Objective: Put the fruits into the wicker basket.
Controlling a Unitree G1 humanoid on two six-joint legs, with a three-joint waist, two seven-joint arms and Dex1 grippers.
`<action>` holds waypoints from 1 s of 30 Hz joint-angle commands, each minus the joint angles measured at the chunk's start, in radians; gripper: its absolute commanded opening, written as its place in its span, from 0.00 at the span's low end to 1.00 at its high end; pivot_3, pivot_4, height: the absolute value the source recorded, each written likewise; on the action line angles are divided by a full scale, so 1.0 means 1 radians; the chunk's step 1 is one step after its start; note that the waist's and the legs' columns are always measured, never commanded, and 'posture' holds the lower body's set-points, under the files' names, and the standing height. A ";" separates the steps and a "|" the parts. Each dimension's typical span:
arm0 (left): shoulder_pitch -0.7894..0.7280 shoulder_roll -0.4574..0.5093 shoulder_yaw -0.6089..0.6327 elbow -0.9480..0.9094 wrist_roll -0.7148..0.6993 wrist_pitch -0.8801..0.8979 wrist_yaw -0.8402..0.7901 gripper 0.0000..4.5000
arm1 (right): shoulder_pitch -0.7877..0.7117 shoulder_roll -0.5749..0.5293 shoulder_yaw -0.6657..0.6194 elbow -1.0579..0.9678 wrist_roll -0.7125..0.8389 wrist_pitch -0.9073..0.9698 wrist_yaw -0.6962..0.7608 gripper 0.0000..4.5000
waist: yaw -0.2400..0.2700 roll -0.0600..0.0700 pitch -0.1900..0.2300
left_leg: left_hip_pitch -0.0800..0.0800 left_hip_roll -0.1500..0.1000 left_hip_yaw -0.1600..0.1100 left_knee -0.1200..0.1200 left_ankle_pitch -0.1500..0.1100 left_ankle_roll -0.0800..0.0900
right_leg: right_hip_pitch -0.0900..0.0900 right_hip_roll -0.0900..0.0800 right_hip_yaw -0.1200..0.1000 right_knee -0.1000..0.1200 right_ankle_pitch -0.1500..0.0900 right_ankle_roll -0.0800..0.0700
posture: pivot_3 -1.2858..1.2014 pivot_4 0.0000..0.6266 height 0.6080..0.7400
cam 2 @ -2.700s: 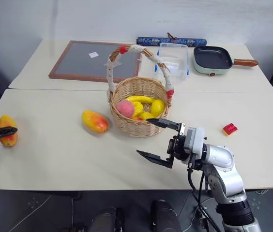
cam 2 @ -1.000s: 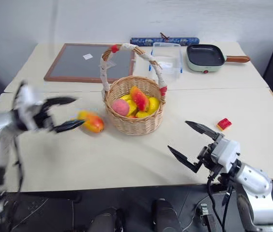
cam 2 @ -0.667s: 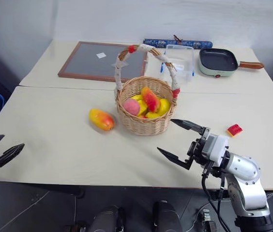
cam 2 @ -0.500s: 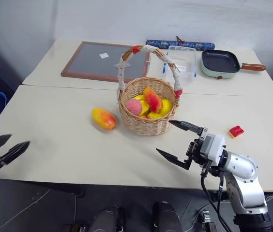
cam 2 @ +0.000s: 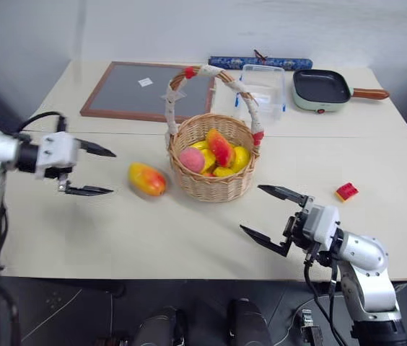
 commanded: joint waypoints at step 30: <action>-0.143 -0.143 0.096 -0.103 -0.197 0.269 -0.092 0.69 | 0.131 -0.022 -0.064 -0.228 -0.007 0.085 -0.209 1.00 | -0.016 -0.005 0.003 | -0.005 0.003 -0.004 0.005 0.001 0.002 | -0.010 -0.006 0.004 0.012 0.002 0.003 | 0.52 0.24 1.00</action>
